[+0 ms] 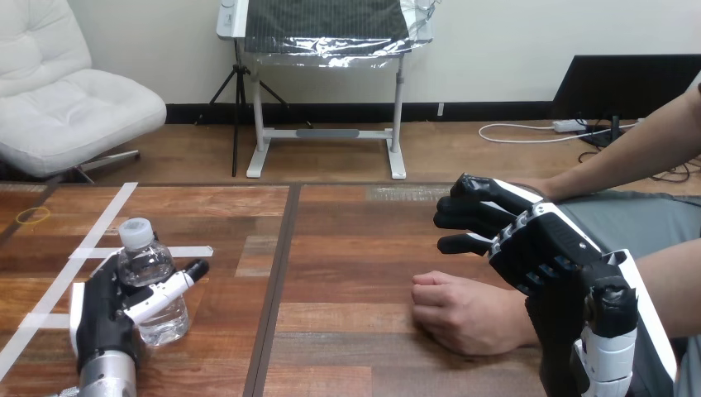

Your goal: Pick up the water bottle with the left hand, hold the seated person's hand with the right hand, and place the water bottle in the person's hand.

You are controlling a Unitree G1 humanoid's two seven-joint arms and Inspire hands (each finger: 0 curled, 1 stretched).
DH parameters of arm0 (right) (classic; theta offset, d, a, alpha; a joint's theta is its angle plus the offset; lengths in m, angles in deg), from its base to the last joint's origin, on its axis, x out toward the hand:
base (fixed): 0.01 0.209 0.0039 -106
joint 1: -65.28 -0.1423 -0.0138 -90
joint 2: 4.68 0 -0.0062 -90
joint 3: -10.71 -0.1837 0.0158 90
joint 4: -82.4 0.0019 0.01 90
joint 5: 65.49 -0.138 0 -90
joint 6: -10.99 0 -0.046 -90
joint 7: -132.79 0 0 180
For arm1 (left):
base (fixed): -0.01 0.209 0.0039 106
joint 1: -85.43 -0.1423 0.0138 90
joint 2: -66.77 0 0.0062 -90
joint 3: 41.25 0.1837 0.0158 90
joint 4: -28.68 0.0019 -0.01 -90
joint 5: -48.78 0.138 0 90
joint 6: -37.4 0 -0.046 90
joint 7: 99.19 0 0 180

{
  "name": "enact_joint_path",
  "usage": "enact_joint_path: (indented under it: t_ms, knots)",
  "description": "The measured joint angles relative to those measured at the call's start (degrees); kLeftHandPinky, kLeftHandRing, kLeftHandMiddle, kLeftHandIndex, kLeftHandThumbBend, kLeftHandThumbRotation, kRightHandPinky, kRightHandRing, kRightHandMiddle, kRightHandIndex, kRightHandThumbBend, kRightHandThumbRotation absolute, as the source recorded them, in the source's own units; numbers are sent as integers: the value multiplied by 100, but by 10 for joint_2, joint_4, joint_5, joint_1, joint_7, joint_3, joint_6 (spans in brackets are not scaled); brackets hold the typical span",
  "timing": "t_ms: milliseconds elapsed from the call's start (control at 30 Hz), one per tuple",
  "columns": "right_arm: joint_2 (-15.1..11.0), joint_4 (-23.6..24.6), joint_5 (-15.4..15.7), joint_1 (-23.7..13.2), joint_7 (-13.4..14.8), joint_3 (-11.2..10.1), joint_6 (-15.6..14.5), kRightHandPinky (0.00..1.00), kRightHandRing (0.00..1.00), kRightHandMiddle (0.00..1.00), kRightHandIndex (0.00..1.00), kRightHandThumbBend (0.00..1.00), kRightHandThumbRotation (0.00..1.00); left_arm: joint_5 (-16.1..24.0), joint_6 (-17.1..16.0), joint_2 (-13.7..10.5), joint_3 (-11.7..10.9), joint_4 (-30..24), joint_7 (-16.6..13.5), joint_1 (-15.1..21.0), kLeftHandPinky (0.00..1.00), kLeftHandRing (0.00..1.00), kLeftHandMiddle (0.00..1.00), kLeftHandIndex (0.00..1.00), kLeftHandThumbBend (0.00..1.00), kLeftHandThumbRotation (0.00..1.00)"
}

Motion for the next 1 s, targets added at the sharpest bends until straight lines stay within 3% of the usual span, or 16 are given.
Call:
enact_joint_path:
  t_ms: [333,700,1000]
  knots:
    - [0,0,0,0,0,0,0,68,75,75,77,82,100,19,-15,0,3,0,-26,0,37,42,43,42,78,0]
    - [0,0,0,0,0,0,0,68,75,75,76,82,100,36,-19,0,8,0,-41,0,19,26,32,37,77,0]
    - [0,0,-1,0,0,0,0,68,75,75,76,83,100,38,-26,0,10,3,-43,0,21,28,33,37,74,0]
